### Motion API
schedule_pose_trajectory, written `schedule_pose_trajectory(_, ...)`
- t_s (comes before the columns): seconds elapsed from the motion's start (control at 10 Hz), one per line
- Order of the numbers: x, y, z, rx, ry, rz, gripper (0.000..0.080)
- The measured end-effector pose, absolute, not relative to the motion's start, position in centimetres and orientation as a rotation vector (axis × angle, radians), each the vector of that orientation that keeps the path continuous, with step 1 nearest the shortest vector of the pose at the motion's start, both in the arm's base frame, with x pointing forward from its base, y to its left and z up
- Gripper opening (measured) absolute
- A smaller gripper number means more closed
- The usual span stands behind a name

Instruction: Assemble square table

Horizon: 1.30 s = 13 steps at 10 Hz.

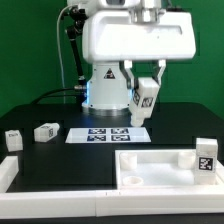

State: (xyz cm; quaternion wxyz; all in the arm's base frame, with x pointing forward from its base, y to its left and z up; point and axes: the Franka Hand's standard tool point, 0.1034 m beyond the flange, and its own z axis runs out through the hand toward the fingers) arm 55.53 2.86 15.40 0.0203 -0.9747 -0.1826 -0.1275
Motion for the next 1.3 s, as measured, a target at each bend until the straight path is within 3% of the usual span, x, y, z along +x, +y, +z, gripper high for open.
schedule_pose_trajectory(0.2,57.4,1.9,15.4,-3.0,-0.566,-0.526,0.0291)
schedule_pose_trajectory(0.3,57.7,1.6,14.6,-2.997,-0.579,-0.551,0.0291)
schedule_pose_trajectory(0.5,59.5,-2.4,15.7,-3.053,-0.744,-0.806,0.0291)
schedule_pose_trajectory(0.6,59.2,-3.9,15.4,-3.088,-0.745,-0.894,0.0291)
schedule_pose_trajectory(1.0,59.1,-2.6,14.8,-3.046,-0.712,-0.845,0.0291)
schedule_pose_trajectory(1.1,58.8,-2.3,14.1,-3.025,-0.68,-0.768,0.0291)
schedule_pose_trajectory(1.3,60.1,-0.9,14.4,-2.941,-0.647,-0.619,0.0291)
